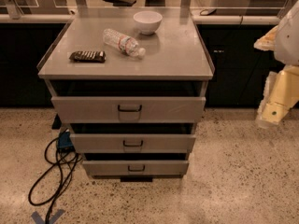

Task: Open top drawer

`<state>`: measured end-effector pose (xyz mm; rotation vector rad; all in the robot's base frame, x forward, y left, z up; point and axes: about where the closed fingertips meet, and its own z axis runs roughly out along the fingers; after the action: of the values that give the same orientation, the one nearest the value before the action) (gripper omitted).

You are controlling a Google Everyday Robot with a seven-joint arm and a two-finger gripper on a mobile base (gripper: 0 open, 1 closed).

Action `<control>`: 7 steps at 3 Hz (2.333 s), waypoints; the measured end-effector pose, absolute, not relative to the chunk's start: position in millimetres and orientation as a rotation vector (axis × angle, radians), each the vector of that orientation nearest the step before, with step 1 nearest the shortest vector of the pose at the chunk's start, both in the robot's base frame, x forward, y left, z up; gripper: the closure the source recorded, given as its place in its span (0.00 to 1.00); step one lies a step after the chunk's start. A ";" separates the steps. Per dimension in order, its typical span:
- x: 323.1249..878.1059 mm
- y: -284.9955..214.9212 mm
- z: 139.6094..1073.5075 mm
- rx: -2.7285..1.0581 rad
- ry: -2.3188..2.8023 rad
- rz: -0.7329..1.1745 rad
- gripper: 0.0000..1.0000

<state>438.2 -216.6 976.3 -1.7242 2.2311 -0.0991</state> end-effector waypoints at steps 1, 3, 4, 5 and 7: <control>442.5 -214.7 970.1 -1.724 2.217 -0.094 0.00; 500.2 -200.3 869.8 -1.665 2.125 0.105 0.00; 533.7 -186.4 809.6 -1.607 2.081 0.258 0.00; 557.5 -166.0 765.1 -1.572 2.060 0.344 0.00; 578.5 -108.9 722.5 -1.609 2.000 0.415 0.00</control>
Offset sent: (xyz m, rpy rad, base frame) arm 0.0672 0.0193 -0.1205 0.1812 -0.0196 0.0657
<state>578.5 -108.9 722.5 -1.6090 1.9999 0.4154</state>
